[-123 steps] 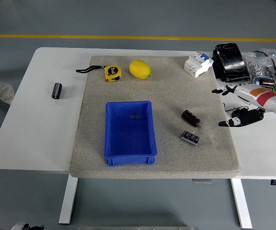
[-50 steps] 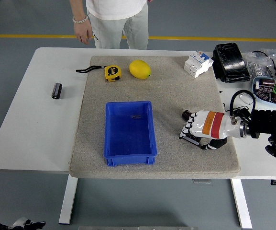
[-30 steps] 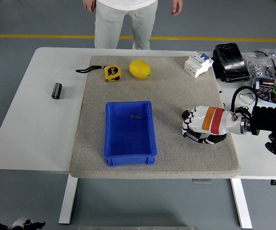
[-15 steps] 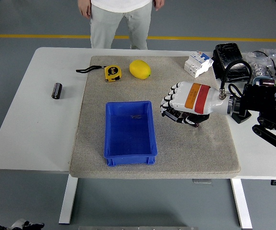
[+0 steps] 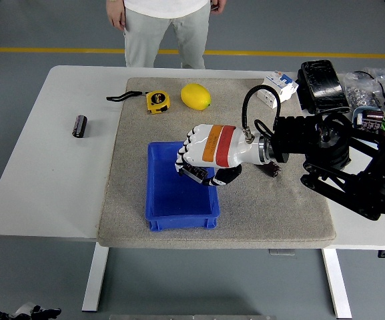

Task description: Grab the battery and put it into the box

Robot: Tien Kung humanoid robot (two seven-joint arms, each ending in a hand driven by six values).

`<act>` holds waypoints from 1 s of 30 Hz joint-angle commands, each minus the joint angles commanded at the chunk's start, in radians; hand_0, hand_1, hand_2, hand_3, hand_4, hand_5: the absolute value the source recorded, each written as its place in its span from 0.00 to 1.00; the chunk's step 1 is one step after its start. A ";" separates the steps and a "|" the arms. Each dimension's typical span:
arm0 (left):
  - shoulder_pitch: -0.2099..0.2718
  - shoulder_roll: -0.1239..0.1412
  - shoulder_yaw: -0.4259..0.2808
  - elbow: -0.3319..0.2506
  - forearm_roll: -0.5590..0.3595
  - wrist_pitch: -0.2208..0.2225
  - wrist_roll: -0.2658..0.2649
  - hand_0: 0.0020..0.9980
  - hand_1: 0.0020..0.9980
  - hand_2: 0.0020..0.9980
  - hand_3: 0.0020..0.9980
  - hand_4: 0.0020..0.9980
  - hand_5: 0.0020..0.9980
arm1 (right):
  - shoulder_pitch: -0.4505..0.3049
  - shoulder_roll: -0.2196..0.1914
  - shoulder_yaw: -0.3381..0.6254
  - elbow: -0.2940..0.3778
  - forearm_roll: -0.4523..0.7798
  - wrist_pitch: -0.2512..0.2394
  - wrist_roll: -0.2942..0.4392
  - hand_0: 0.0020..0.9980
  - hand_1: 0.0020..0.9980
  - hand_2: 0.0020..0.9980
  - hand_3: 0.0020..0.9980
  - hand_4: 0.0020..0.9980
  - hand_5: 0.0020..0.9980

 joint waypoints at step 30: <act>0.008 -0.001 0.004 -0.004 0.007 -0.008 0.005 0.77 0.72 0.71 0.56 0.61 0.50 | -0.044 -0.132 -0.101 -0.250 -0.063 -0.112 0.044 0.72 0.73 0.84 0.93 0.94 0.17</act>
